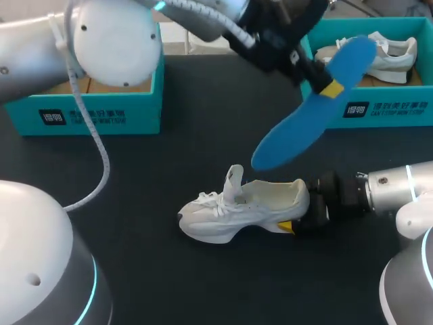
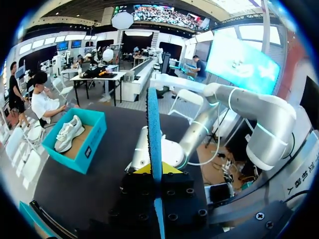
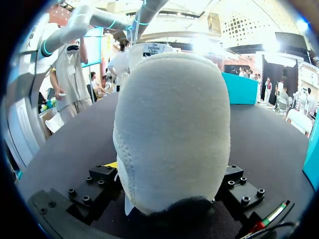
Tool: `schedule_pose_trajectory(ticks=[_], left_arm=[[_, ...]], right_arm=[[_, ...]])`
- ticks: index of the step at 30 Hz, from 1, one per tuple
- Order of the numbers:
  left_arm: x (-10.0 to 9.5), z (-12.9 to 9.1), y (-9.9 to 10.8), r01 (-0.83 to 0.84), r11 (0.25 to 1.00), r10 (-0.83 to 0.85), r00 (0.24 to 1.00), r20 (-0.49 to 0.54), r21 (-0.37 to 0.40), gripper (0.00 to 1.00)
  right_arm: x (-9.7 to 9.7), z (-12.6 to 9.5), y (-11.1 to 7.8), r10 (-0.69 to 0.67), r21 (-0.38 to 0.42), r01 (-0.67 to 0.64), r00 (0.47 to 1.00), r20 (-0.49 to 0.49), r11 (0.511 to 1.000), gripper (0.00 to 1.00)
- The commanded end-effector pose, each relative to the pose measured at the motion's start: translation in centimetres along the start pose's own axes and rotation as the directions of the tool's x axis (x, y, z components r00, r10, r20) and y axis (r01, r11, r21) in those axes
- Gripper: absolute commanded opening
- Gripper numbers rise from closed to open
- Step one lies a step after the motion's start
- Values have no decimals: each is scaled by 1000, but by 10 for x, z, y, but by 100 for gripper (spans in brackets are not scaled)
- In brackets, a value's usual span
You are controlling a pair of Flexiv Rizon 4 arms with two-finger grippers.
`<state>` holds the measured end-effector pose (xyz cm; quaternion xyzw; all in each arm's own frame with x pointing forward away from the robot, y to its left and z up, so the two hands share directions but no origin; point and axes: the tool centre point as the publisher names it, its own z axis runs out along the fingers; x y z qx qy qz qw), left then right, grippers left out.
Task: Take the shoe out of the shoebox, open the shoe tongue, remove and reinsert the insole, then place the shoe into the shoebox
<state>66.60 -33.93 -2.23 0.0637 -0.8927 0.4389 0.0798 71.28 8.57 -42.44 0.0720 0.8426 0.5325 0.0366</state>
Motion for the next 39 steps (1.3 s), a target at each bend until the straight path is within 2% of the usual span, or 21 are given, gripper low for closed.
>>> schedule_pose_trajectory(ticks=[1,9,16,37,39], left_arm=[[-8,-8,-2,6,1000,-6,999,-37,25,0],[-7,-25,-14,50,994,-44,997,-63,96,0],[-25,-46,-13,168,968,-142,979,-143,187,0],[-25,-46,-13,168,968,-142,979,-143,187,0],[-13,-53,-4,300,918,-242,942,-232,259,0]], right_arm=[[1,5,-4,0,3,0,1000,3,1000,0],[1,5,-4,0,3,0,1000,3,1000,0],[1,5,-4,0,3,0,1000,3,1000,0],[1,5,-4,0,3,0,1000,3,1000,0],[1,5,-4,0,3,0,1000,3,1000,0]])
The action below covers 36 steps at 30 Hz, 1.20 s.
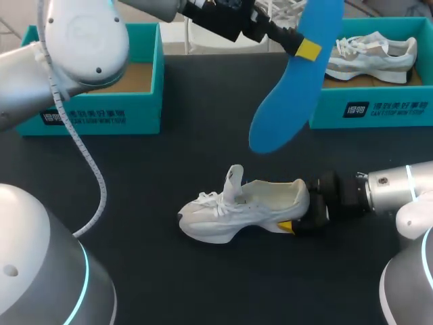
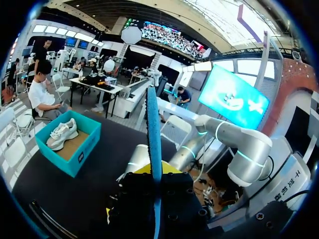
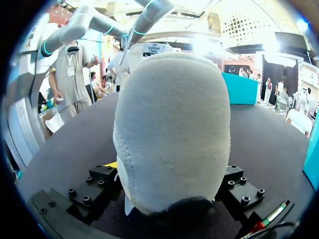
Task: Take the shoe out of the shoebox, open the shoe tongue, remove and reinsert the insole, then place the shoe into the shoebox
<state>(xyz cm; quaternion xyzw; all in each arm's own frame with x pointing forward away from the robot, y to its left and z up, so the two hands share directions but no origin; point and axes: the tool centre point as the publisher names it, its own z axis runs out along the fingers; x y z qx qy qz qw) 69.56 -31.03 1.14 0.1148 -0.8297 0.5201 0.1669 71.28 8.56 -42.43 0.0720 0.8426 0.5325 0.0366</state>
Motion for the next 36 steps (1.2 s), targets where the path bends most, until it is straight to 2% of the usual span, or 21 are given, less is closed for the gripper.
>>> schedule_pose_trajectory(ticks=[1,3,7,16,25,29,36], left_arm=[[15,-12,11,148,980,-138,987,-76,137,0],[25,-20,10,195,960,-178,979,-102,200,0],[39,-32,3,256,929,-226,964,-139,267,0],[59,-61,-14,391,876,-321,909,-265,280,0],[80,-88,-15,467,861,-413,873,-259,201,0],[89,-93,-11,497,851,-448,855,-260,168,0],[99,-96,-7,550,821,-486,814,-318,155,0]], right_arm=[[1,5,-4,0,3,0,1000,3,1000,0],[1,5,-4,0,3,0,1000,3,1000,0],[1,5,-4,0,3,0,1000,3,1000,0],[1,5,-4,0,3,0,1000,3,1000,0],[1,5,-4,0,3,0,1000,3,1000,0],[1,5,-4,0,3,0,1000,3,1000,0],[1,5,-4,0,3,0,1000,3,1000,0]])
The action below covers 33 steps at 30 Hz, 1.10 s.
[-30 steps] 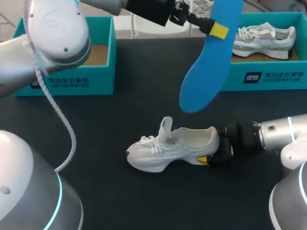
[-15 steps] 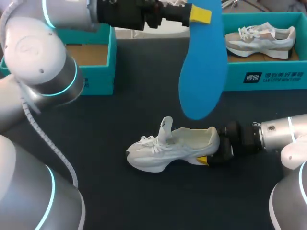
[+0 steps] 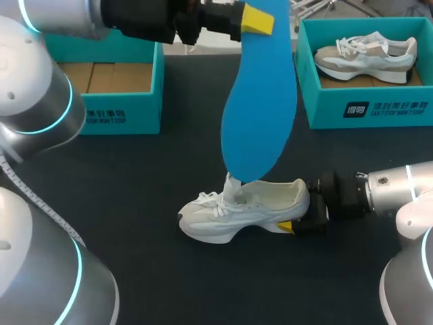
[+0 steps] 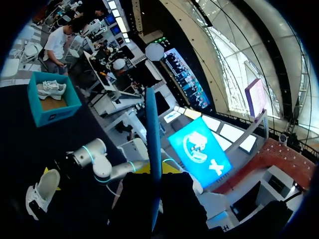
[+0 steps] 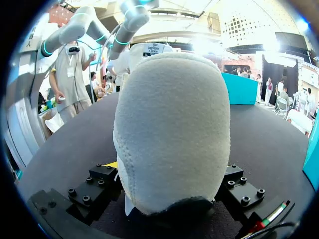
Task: Take the shoe out of the shoebox, open the shoe tongue, remove and reinsert the insole, then place the shoe into the shoebox
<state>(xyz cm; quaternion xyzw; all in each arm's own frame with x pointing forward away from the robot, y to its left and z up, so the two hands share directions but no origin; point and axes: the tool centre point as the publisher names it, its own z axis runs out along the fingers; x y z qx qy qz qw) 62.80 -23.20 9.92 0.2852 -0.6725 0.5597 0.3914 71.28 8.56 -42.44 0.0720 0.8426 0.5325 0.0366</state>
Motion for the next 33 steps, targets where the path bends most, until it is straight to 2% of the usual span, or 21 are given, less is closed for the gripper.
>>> schedule_pose_trajectory(ticks=[1,8,15,30,31,32,33], left_arm=[[0,-2,8,17,1000,-17,1000,-19,13,0],[7,7,17,47,999,-47,999,-23,-12,0],[9,5,27,91,996,-91,995,-44,3,0],[9,4,27,94,996,-93,995,-43,6,0],[9,4,27,94,996,-93,995,-43,6,0],[9,4,27,94,996,-93,995,-43,6,0],[9,4,27,94,996,-93,995,-43,6,0]], right_arm=[[1,5,-3,0,3,0,1000,3,1000,0],[1,5,-3,0,3,0,1000,3,1000,0],[1,5,-3,0,3,0,1000,3,1000,0],[1,5,-3,0,3,0,1000,3,1000,0],[1,5,-3,0,3,0,1000,3,1000,10],[1,5,-3,0,3,0,1000,3,1000,45],[1,5,-3,0,3,0,1000,3,1000,100]])
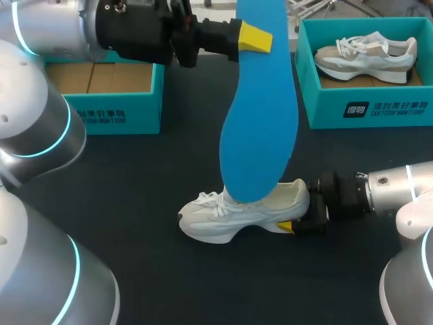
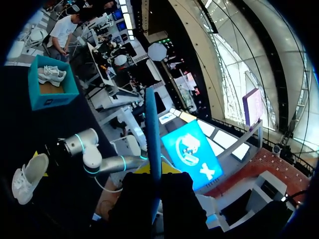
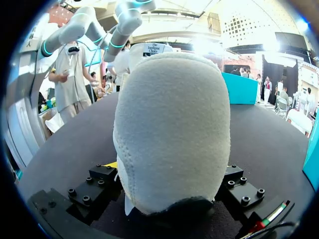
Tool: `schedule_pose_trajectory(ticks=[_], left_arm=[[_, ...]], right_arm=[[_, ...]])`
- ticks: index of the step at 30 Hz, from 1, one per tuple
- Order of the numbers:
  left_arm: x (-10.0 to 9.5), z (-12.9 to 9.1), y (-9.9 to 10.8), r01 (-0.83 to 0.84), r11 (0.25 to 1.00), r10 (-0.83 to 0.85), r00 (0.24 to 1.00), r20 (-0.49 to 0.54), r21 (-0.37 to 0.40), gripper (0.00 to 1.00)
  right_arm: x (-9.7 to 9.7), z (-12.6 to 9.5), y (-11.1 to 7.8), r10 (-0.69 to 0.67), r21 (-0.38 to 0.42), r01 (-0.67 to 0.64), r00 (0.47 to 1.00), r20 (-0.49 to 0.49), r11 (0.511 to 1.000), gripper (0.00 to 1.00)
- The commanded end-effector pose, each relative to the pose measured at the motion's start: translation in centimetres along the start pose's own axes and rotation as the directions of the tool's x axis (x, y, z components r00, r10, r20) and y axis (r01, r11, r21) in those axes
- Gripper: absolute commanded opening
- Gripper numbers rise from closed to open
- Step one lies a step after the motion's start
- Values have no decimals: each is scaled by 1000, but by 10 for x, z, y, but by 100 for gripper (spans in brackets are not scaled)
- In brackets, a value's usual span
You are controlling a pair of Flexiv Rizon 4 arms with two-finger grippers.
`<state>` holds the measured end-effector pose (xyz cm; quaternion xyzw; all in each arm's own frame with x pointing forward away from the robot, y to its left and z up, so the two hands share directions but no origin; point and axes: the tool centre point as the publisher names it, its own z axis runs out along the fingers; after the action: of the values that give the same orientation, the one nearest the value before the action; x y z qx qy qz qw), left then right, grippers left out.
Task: Take the shoe out of the shoebox, open the shoe tongue, remove and reinsert the insole, then place the shoe into the shoebox
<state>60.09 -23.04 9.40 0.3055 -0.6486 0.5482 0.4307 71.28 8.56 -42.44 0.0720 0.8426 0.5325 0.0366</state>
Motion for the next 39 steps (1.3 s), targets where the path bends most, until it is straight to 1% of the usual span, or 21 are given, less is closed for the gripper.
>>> schedule_pose_trajectory(ticks=[1,3,6,13,23,25,28,30,33,37,39], left_arm=[[-1,0,2,0,1000,0,1000,-1,3,0],[-1,0,2,0,1000,0,1000,-1,3,0],[-1,0,2,0,1000,0,1000,-1,3,0],[-1,0,2,0,1000,0,1000,-1,3,0],[-1,0,2,0,1000,0,1000,-1,3,0],[-1,0,2,0,1000,0,1000,-1,3,0],[-1,0,2,0,1000,0,1000,-1,3,0],[-1,0,2,0,1000,0,1000,-1,3,0],[-1,0,2,0,1000,0,1000,-1,3,0],[-1,0,2,0,1000,0,1000,-1,3,0],[-1,0,2,0,1000,0,1000,-1,3,0]], right_arm=[[1,5,-3,0,3,0,1000,3,1000,100],[1,5,-3,0,3,0,1000,3,1000,100],[-3,-2,2,1,40,-1,1000,11,999,100],[-3,-17,9,27,87,-28,1000,13,996,100],[3,-29,16,39,252,-43,999,22,967,100],[4,-32,17,39,256,-45,999,28,966,100],[5,-37,20,44,319,-53,998,34,946,100],[6,-40,23,38,344,-47,999,33,938,100],[6,-45,26,31,409,-38,999,24,912,100],[6,-52,31,17,477,-22,1000,14,879,100],[6,-55,34,12,497,-17,1000,13,868,100]])
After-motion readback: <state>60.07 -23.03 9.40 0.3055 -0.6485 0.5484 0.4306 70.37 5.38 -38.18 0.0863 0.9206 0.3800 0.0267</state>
